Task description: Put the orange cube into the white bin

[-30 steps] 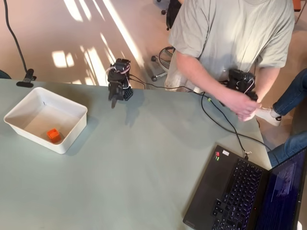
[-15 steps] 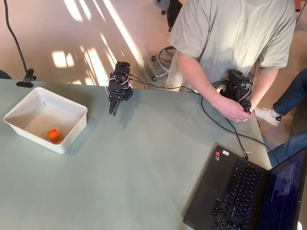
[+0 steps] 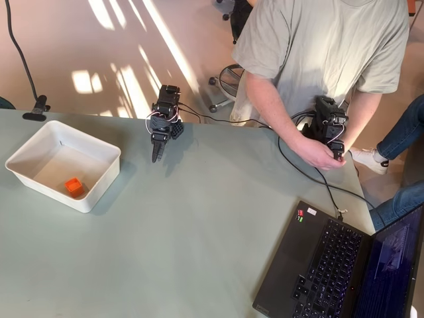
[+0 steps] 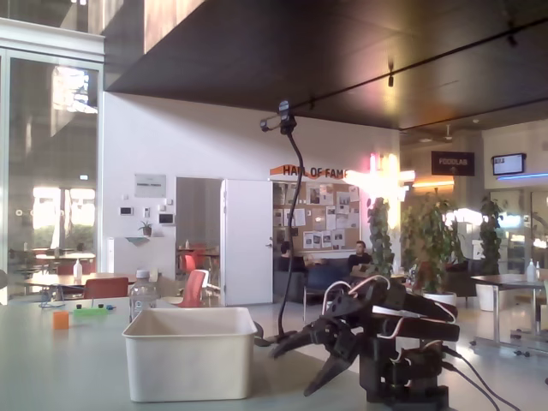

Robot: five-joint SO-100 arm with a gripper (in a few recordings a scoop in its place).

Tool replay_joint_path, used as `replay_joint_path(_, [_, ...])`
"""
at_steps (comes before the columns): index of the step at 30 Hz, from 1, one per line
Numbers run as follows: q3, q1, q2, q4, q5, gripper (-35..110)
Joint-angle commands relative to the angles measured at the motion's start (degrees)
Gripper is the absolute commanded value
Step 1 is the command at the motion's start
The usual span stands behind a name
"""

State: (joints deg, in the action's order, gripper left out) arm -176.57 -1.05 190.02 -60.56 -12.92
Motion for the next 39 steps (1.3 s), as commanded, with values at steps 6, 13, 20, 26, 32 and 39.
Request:
replay_joint_path(6, [0.3,0.1,1.0,-0.1,0.2,20])
replay_joint_path(13, [0.3,-0.5,1.0,-0.1,0.2,4])
replay_joint_path(20, [-1.2,-0.6,0.9,-0.3,0.1,3])
replay_joint_path(26, [-1.3,-0.6,0.9,-0.3,0.1,3])
replay_joint_path(32, [-2.1,-0.6,0.9,-0.3,0.1,3])
replay_joint_path(39, [-2.2,-0.6,0.9,-0.2,0.1,3])
